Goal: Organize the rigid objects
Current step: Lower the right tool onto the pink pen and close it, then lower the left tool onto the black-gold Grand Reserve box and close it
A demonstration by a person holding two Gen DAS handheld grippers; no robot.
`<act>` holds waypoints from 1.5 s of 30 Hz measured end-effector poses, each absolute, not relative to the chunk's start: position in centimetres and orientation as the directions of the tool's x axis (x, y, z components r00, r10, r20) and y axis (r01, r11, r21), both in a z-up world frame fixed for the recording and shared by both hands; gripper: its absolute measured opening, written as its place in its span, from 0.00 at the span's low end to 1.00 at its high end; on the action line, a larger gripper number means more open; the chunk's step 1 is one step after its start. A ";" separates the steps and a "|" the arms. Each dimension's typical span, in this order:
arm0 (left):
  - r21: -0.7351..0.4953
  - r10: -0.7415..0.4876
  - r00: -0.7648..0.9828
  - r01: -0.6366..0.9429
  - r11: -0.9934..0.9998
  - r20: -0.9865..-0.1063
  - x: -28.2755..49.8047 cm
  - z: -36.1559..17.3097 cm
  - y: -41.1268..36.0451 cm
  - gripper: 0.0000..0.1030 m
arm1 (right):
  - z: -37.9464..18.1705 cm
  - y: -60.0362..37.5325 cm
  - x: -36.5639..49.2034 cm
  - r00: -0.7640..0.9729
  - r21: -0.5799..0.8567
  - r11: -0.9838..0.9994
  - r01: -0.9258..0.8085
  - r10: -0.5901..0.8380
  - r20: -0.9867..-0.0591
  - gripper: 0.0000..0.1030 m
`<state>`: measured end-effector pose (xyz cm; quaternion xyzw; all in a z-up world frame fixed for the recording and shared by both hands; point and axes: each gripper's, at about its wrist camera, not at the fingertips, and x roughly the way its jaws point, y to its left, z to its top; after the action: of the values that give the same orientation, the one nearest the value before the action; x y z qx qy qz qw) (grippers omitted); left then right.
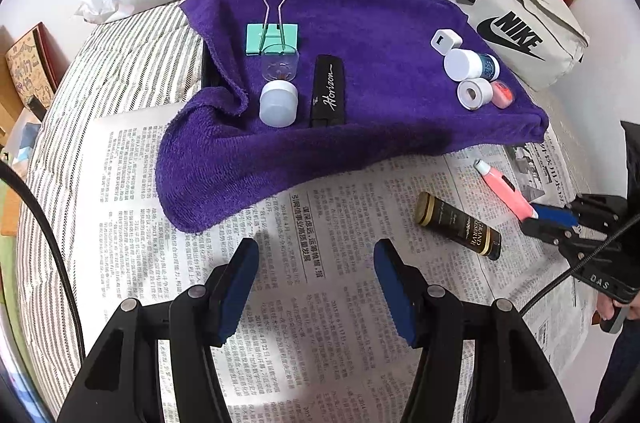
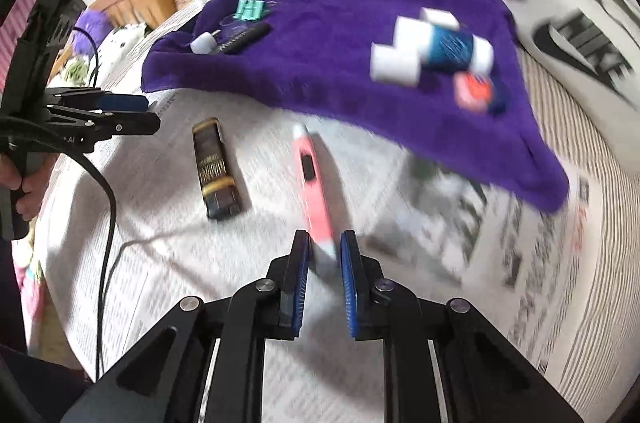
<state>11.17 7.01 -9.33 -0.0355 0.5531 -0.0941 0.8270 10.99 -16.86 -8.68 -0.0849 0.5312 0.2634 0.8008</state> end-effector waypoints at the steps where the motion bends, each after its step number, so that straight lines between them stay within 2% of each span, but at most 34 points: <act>1: -0.160 -0.193 0.369 0.118 0.980 -0.909 11.2 -9.4 6.9 0.56 | -8.7 -16.8 11.0 0.300 0.138 0.846 -0.515 0.329 -0.896 0.16; 10: -0.149 -0.182 0.355 0.117 0.982 -0.917 11.1 -9.4 6.6 0.56 | -8.7 -14.1 13.2 0.316 0.095 0.816 -0.570 0.324 -0.892 0.17; 13: -0.145 -0.177 0.353 0.116 0.983 -0.919 10.9 -9.3 6.5 0.56 | -8.7 -13.6 13.4 0.333 0.064 0.817 -0.573 0.303 -0.893 0.12; 16: -0.147 -0.179 0.355 0.114 0.983 -0.918 10.7 -9.2 6.6 0.56 | -8.7 -13.7 13.1 0.335 0.060 0.816 -0.574 0.301 -0.893 0.12; 25: -0.176 -0.207 0.376 0.116 0.978 -0.903 10.9 -8.0 4.8 0.56 | -8.6 -18.7 12.3 0.338 0.115 0.903 -0.414 0.270 -0.902 0.12; 33: -0.198 -0.226 0.349 0.113 0.974 -0.909 11.7 -8.4 0.2 0.56 | -8.8 -21.9 10.6 0.369 0.139 0.938 -0.318 0.257 -0.893 0.12; 39: -0.171 -0.187 0.327 0.075 0.982 -0.927 12.7 -9.0 -2.6 0.56 | -9.3 -23.1 10.0 0.410 0.212 0.942 -0.259 0.306 -0.859 0.12; 45: -0.040 -0.069 0.330 0.093 0.995 -0.941 13.0 -9.7 -5.0 0.60 | -9.4 -22.3 9.6 0.441 0.154 0.946 -0.284 0.272 -0.855 0.12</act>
<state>13.05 -5.03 -9.69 0.0104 0.5765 -0.0497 0.8155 9.57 -22.35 -9.37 -0.0061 0.5027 0.1638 0.8488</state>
